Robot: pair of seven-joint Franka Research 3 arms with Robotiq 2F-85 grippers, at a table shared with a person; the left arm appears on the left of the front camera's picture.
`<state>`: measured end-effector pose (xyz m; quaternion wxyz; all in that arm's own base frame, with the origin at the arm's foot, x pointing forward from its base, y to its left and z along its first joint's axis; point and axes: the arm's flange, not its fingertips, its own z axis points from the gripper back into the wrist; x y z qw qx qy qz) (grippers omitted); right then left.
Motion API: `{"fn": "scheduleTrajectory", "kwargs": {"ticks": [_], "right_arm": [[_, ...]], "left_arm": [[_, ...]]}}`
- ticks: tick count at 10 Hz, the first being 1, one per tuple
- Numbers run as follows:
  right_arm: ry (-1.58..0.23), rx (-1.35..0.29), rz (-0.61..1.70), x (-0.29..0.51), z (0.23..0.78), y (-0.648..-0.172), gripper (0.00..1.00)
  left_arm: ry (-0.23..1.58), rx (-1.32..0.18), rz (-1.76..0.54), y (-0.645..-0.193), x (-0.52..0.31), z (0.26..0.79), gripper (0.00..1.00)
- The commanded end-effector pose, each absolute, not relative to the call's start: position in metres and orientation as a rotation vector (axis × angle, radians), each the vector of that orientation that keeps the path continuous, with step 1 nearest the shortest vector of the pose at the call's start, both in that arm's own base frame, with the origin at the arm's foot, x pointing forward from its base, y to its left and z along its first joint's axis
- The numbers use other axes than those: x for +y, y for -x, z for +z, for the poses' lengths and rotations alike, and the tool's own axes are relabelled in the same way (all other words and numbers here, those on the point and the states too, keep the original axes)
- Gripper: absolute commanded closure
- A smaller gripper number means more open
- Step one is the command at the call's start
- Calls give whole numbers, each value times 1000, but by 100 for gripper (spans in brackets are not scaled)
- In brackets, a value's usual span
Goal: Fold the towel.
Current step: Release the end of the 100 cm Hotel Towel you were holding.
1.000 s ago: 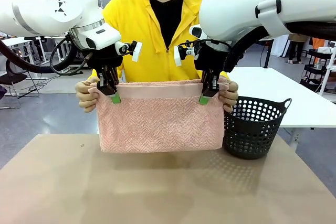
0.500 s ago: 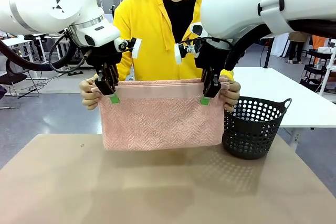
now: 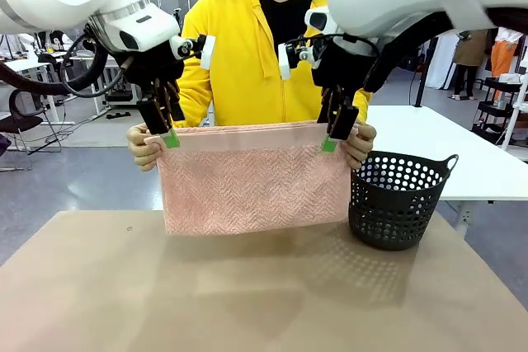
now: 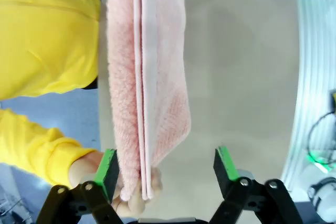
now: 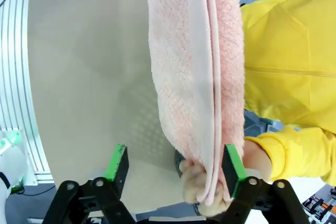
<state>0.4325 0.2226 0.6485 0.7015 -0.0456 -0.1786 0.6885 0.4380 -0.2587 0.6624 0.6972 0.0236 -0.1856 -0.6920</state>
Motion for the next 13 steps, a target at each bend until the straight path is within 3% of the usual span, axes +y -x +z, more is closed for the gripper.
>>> {"fn": "scheduleTrajectory", "kwargs": {"ticks": [1,3,4,7,10,11,13], "right_arm": [[90,-395,1452,208,670,-418,0],[25,-435,1093,162,698,-398,0],[79,-453,977,144,701,-394,0],[-45,-560,621,100,716,-373,0],[-48,-604,532,96,721,-369,0],[-50,-611,567,96,719,-370,0],[-60,-574,548,87,733,-371,0]], "left_arm": [[-37,-477,-1442,-421,-244,683,0],[-52,-487,-1083,-397,-205,712,0],[-57,-516,-932,-391,-183,716,0],[-69,-581,-581,-363,-137,712,0],[-42,-658,-487,-356,-121,711,0],[-72,-686,-586,-354,-121,709,0],[-4,-609,-500,-359,-117,718,0]]}}
